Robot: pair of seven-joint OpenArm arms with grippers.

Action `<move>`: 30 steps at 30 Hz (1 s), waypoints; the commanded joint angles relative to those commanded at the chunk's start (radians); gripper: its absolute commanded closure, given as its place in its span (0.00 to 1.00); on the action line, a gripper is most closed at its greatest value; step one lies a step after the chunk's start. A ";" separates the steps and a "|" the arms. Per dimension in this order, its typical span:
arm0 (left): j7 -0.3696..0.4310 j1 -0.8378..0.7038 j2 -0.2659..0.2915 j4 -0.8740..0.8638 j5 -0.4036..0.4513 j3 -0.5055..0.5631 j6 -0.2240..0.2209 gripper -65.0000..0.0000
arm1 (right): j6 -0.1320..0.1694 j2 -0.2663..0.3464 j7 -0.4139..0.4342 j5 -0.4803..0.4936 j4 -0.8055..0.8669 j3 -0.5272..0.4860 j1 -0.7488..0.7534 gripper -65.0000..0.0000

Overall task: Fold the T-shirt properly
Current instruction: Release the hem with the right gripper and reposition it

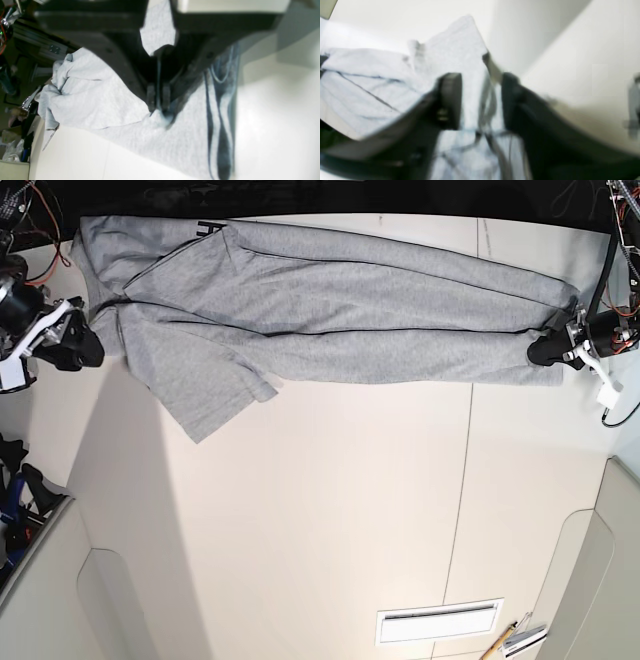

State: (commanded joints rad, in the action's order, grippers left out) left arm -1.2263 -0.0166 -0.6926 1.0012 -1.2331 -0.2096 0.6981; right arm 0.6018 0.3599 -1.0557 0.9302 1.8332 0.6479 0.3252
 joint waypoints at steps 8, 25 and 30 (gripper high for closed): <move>0.000 0.000 0.000 0.000 0.000 0.000 0.000 1.00 | 0.009 -0.035 0.025 -0.008 -0.004 -0.003 0.166 1.00; 0.005 0.000 0.000 0.000 -0.004 0.000 0.000 1.00 | 0.007 -0.038 0.171 -0.235 -0.279 -0.172 0.038 1.00; 0.038 0.004 0.003 0.000 -0.004 0.000 0.000 1.00 | 0.007 -0.021 0.185 -0.235 -0.346 -0.172 -0.039 1.00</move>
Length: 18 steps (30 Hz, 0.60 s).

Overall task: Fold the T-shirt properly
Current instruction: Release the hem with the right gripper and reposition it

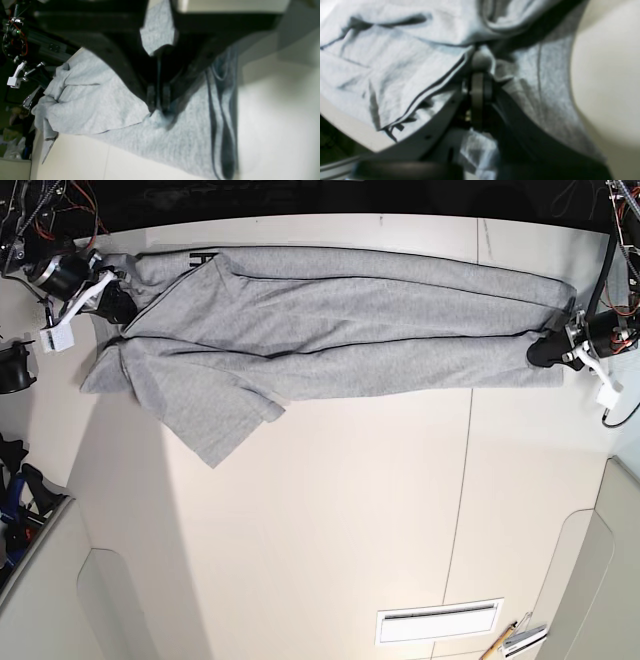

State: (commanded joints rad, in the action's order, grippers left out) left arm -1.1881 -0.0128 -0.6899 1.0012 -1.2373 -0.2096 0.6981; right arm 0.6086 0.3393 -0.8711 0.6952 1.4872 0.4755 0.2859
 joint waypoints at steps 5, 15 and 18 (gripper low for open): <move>-0.001 0.008 0.006 0.000 0.000 0.000 0.000 1.00 | -0.003 0.015 -0.025 0.094 0.028 0.007 -0.025 1.00; -0.001 0.009 0.006 0.000 -0.001 0.000 0.000 1.00 | -0.003 0.007 -0.086 0.187 0.254 0.126 -0.063 1.00; -0.001 0.010 0.011 0.000 0.000 0.000 0.000 1.00 | -0.011 0.007 -0.056 0.146 0.238 0.126 -0.150 0.76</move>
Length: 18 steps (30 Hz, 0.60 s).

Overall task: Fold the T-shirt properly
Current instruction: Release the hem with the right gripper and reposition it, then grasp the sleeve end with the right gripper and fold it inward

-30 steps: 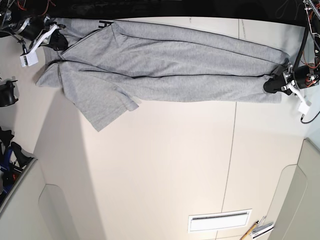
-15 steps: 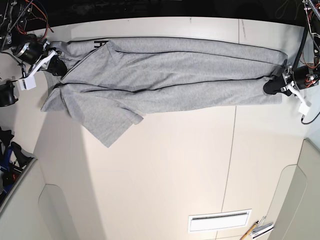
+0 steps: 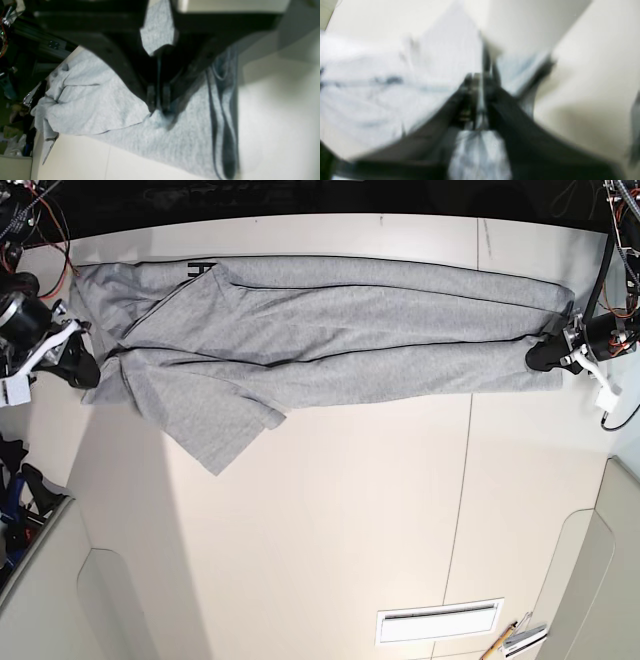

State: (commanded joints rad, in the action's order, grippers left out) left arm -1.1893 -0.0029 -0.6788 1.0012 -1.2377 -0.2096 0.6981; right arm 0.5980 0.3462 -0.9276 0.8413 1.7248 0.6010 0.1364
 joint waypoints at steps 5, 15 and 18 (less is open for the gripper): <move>-0.008 0.000 0.003 0.000 0.000 0.000 0.000 1.00 | 0.000 0.000 0.011 -0.024 -0.095 -0.001 -0.154 0.55; -0.008 0.000 0.003 0.000 0.000 0.000 0.000 1.00 | 0.000 0.000 0.125 -0.163 -0.518 -0.200 -0.383 0.46; -0.008 0.000 0.003 0.000 0.001 0.000 0.000 1.00 | 0.000 0.000 0.147 -0.178 -0.603 -0.306 -0.426 0.41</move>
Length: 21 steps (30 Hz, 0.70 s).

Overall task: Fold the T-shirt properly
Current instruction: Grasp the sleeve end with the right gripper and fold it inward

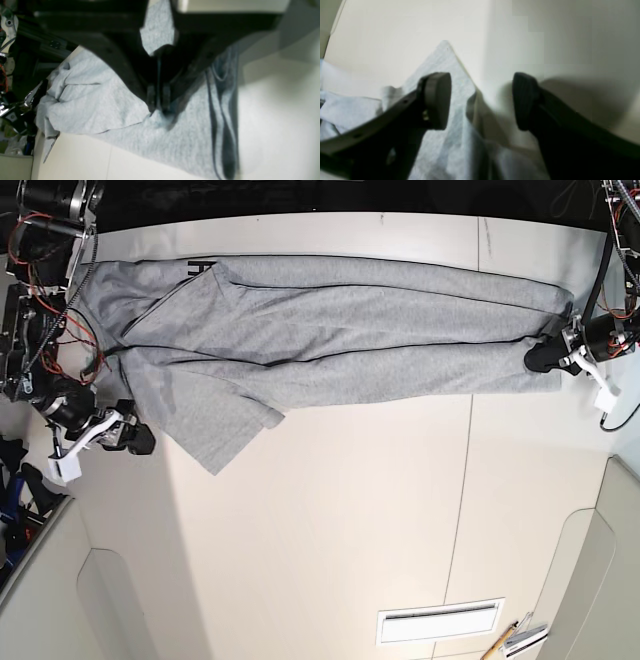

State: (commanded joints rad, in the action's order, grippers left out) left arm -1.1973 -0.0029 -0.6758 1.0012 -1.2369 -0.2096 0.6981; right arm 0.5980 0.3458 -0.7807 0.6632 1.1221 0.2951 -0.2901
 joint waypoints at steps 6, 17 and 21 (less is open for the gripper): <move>-0.001 0.000 0.006 0.000 0.000 0.000 0.000 1.00 | 0.001 -0.035 -0.002 -0.016 -0.096 -0.096 -0.041 0.41; -0.015 0.000 0.033 0.000 0.000 0.000 0.000 1.00 | 0.000 -0.113 -0.027 -0.069 -0.095 -0.134 -0.039 0.59; -0.015 0.000 0.033 0.000 0.000 0.000 0.000 1.00 | 0.000 -0.113 -0.027 -0.069 -0.095 -0.134 -0.039 0.90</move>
State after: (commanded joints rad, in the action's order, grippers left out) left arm -1.2121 -0.0029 -0.6430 1.0012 -1.2366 -0.2096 0.6981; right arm 0.5983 0.2325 -0.8082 0.5941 1.0271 0.1612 -0.3294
